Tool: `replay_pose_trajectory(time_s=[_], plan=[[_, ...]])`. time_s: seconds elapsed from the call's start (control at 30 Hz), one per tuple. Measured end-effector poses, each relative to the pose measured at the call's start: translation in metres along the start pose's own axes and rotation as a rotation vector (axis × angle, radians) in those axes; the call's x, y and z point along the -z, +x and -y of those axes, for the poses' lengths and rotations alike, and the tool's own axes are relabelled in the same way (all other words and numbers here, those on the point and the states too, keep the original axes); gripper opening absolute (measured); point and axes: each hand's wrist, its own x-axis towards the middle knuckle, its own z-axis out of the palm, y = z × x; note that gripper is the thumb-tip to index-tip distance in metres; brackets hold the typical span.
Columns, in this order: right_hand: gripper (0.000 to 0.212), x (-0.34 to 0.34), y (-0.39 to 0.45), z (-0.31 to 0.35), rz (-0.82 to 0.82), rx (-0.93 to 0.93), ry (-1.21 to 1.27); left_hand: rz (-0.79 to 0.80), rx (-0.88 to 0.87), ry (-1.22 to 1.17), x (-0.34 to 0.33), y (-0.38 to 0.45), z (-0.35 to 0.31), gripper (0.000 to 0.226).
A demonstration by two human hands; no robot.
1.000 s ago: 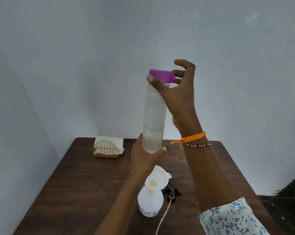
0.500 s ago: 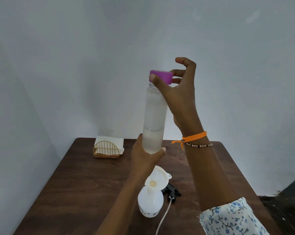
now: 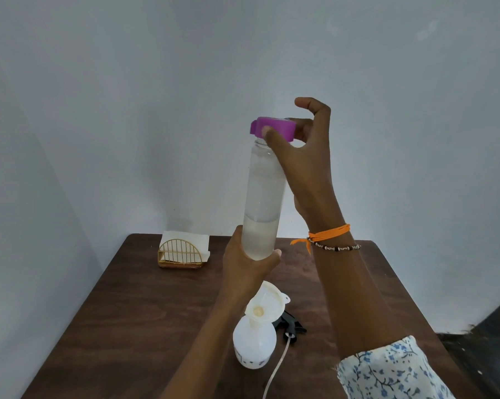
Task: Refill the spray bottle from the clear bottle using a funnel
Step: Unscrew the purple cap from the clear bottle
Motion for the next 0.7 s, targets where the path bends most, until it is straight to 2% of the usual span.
replay_pose_trajectory(time_s=[0.1, 0.27, 0.43, 0.57, 0.7], plan=[[0.060, -0.001, -0.001, 0.001, 0.024, -0.019, 0.075, -0.002, -0.006, -0.001, 0.000, 0.000, 0.001, 0.045], [0.074, -0.004, 0.000, 0.003, 0.003, -0.016, -0.008, -0.001, -0.025, -0.027, 0.000, 0.001, 0.001, 0.038], [0.064, 0.002, 0.001, 0.000, 0.021, -0.008, 0.046, -0.009, 0.003, -0.009, -0.001, 0.002, 0.005, 0.041], [0.052, 0.008, 0.003, 0.001, 0.127, -0.009, 0.103, -0.003, -0.003, -0.005, 0.000, 0.002, 0.005, 0.038], [0.051, 0.014, 0.008, 0.002, 0.195, -0.038, 0.162, 0.001, -0.001, 0.015, 0.000, -0.001, 0.003, 0.041]])
